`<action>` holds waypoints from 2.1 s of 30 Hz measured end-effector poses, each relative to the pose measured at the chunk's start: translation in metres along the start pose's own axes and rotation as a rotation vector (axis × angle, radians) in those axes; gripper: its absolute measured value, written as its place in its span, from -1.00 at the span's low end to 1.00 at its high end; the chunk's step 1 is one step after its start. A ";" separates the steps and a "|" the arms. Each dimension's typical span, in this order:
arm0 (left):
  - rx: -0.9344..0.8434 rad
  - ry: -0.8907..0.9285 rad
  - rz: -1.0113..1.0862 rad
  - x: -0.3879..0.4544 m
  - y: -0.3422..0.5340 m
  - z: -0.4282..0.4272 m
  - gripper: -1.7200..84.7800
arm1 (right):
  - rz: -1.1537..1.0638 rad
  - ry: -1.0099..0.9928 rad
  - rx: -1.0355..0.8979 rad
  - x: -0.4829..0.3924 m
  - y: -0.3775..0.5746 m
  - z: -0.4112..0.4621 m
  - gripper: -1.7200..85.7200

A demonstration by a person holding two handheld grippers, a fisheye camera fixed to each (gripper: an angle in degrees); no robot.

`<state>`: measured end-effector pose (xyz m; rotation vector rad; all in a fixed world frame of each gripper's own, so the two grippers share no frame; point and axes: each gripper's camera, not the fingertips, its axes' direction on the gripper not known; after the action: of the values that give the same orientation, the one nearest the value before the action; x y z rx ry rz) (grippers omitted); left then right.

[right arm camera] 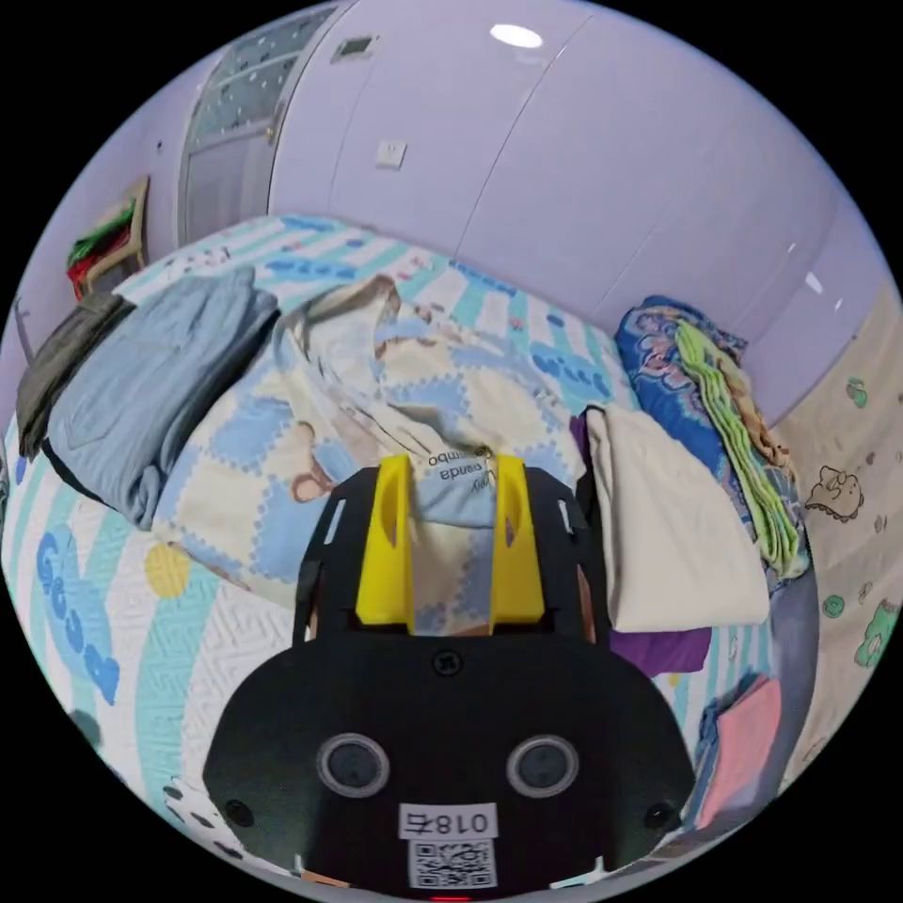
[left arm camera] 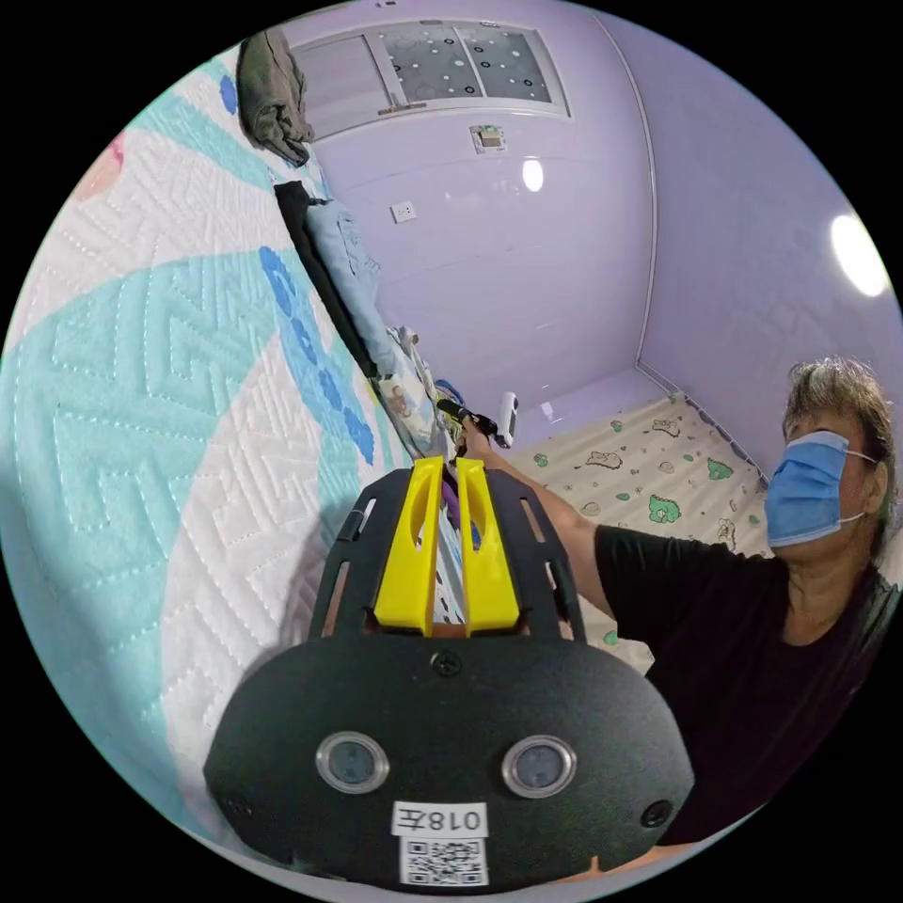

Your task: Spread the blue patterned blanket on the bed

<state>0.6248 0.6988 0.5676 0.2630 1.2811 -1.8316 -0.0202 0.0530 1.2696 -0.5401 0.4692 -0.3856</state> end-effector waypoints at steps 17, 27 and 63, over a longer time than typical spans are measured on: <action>-0.081 0.072 0.184 0.149 -0.007 0.013 -0.75 | -0.220 -0.553 -0.098 0.008 0.422 -0.288 -0.96; -0.520 -0.452 0.740 0.377 0.106 0.198 -0.51 | -0.217 -0.723 -0.119 0.025 0.530 -0.353 -0.96; -0.173 -0.503 0.255 0.425 0.103 -0.307 -0.72 | -0.207 -0.750 0.020 0.012 0.608 -0.480 -0.75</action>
<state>0.3556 0.7252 0.1069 -0.1214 0.9895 -1.4388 -0.1217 0.3384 0.5565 -0.6701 -0.3152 -0.3548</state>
